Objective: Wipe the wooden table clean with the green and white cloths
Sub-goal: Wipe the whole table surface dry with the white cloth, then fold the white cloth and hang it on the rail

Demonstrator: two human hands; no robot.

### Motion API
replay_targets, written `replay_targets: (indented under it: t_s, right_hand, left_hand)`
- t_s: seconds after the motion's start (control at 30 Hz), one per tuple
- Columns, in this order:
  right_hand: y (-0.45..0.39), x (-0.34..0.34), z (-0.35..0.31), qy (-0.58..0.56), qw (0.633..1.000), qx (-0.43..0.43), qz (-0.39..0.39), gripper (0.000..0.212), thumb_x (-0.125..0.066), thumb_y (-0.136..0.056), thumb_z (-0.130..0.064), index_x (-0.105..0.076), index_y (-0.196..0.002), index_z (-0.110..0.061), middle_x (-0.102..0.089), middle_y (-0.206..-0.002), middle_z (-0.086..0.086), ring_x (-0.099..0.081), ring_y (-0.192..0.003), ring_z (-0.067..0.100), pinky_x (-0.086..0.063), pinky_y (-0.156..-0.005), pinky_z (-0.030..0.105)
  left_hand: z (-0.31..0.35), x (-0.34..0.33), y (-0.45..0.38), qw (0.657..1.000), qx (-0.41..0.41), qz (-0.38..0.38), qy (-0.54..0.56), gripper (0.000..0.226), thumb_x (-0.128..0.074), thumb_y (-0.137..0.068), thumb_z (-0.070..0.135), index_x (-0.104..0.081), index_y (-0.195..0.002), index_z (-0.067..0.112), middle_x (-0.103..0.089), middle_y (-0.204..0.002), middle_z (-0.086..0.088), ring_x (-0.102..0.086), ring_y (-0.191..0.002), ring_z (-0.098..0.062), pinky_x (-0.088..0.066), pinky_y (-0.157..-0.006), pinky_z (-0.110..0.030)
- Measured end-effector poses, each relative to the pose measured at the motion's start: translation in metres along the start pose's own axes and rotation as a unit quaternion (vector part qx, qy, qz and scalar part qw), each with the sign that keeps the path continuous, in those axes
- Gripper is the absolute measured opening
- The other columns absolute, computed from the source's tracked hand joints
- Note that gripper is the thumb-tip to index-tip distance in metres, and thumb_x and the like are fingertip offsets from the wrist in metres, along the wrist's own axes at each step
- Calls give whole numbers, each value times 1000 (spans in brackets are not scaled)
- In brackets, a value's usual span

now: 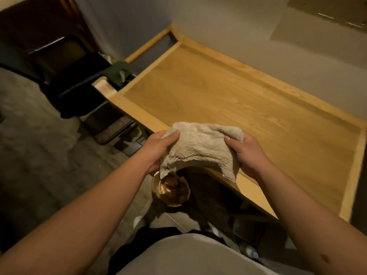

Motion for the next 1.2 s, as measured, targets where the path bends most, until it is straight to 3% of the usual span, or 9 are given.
replay_targets:
  t_s: [0.23,0.33,0.4,0.5,0.57,0.8,0.93,1.1,1.2]
  right_hand:
    - [-20,-141,1,38,999,32,-8,17,-62,-95,-7,-71,-102,-19,-74,-101,12,-69,-93,35,-52,-85,47]
    - [-27,-195,3,2,999,35,-1,19,-60,-96,-7,-71,-102,-21,-76,-102,9,-72,-93,28,-58,-72,35]
    - [-34,-226,2,-9,999,39,7,20,-59,-96,-7,-70,-104,-21,-76,-102,7,-73,-92,23,-56,-69,27]
    - [-44,-263,-3,-5,998,53,20,20,-59,-97,-10,-66,-114,-17,-75,-107,7,-71,-100,26,-56,-84,40]
    - [-52,-280,-9,3,998,62,30,21,-59,-97,-11,-65,-117,-15,-74,-109,6,-70,-103,27,-53,-91,45]
    - [-95,-316,-31,22,994,92,46,20,-56,-99,-10,-66,-115,-15,-75,-105,2,-71,-97,22,-53,-81,38]
    - [-136,-332,-37,-12,995,78,61,19,-56,-99,-8,-68,-109,-19,-73,-110,10,-69,-104,31,-53,-94,52]
    - [-199,-346,-48,-31,992,76,94,23,-56,-99,-10,-71,-101,-28,-76,-102,0,-72,-96,21,-58,-79,37]
    - [-236,-351,-60,-19,991,70,112,19,-57,-99,-12,-70,-105,-24,-75,-103,1,-71,-97,21,-56,-83,40]
  left_hand:
    - [28,138,0,999,-33,35,-23,32,-69,-93,18,-64,-123,8,-77,-105,-14,-74,-96,-31,-61,-76,-42]
    - [47,190,-9,997,-64,21,-32,25,-66,-95,17,-66,-120,18,-77,-104,-9,-75,-94,-27,-60,-68,-33]
    - [64,218,-14,996,-80,23,-35,31,-65,-95,15,-63,-126,17,-77,-107,-9,-75,-97,-24,-61,-72,-34]
    - [89,249,-19,994,-99,22,-33,42,-64,-96,14,-56,-137,13,-74,-117,-10,-73,-103,-23,-60,-84,-39]
    - [102,264,-23,994,-100,28,-29,45,-64,-97,17,-54,-141,16,-73,-119,-9,-72,-104,-23,-58,-89,-43]
    - [148,296,-57,991,-121,20,-55,41,-62,-98,21,-56,-139,18,-73,-120,-8,-71,-108,-25,-56,-94,-50]
    - [180,306,-96,990,-126,17,-63,38,-62,-98,20,-58,-136,18,-75,-114,-8,-73,-102,-24,-59,-88,-46]
    - [224,311,-153,991,-115,-5,-75,19,-60,-99,19,-69,-111,30,-77,-107,-2,-74,-98,-21,-61,-77,-37]
    - [254,312,-181,989,-110,-15,-95,19,-58,-101,17,-70,-110,29,-78,-103,1,-75,-95,-19,-60,-69,-28]
Point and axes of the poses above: each hand's wrist, its own y-axis away from the middle knuckle, its own x-axis out of the back of the hand, z = x × y, the point moved 6 cm from there along -y, towards the middle knuckle
